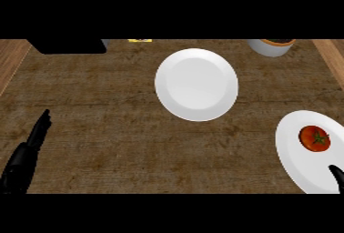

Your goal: Pick the tomato from the plate and place it in the plate

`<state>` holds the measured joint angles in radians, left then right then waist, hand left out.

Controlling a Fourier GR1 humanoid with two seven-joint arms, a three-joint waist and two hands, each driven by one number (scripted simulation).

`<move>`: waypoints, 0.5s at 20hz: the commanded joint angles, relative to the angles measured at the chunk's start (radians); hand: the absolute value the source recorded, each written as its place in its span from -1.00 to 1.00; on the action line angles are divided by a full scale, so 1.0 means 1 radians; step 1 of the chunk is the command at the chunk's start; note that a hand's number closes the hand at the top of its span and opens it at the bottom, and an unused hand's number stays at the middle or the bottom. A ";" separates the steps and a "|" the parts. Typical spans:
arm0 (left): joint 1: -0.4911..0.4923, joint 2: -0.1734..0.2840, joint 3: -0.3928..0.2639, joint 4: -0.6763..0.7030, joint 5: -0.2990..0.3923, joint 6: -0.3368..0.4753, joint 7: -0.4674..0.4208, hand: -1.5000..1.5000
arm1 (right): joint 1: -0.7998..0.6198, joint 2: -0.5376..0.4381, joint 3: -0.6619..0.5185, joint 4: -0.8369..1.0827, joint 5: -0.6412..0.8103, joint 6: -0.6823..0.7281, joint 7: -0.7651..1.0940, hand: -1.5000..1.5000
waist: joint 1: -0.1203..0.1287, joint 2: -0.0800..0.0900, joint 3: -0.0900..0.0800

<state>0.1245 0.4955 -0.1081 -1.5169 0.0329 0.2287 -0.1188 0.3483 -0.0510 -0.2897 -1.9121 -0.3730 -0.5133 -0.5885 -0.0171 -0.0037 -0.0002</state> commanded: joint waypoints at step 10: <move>-0.067 -0.040 0.016 0.088 -0.027 -0.010 -0.045 0.00 | 0.207 -0.345 0.041 -0.125 0.249 -0.036 0.645 -1.00 | 0.019 0.009 -0.003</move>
<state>0.0983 0.4768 -0.1009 -1.4808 0.0091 0.2221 -0.1469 0.5508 -0.2949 -0.2405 -2.0037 -0.1681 -0.5414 -0.1508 0.0003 0.0034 -0.0021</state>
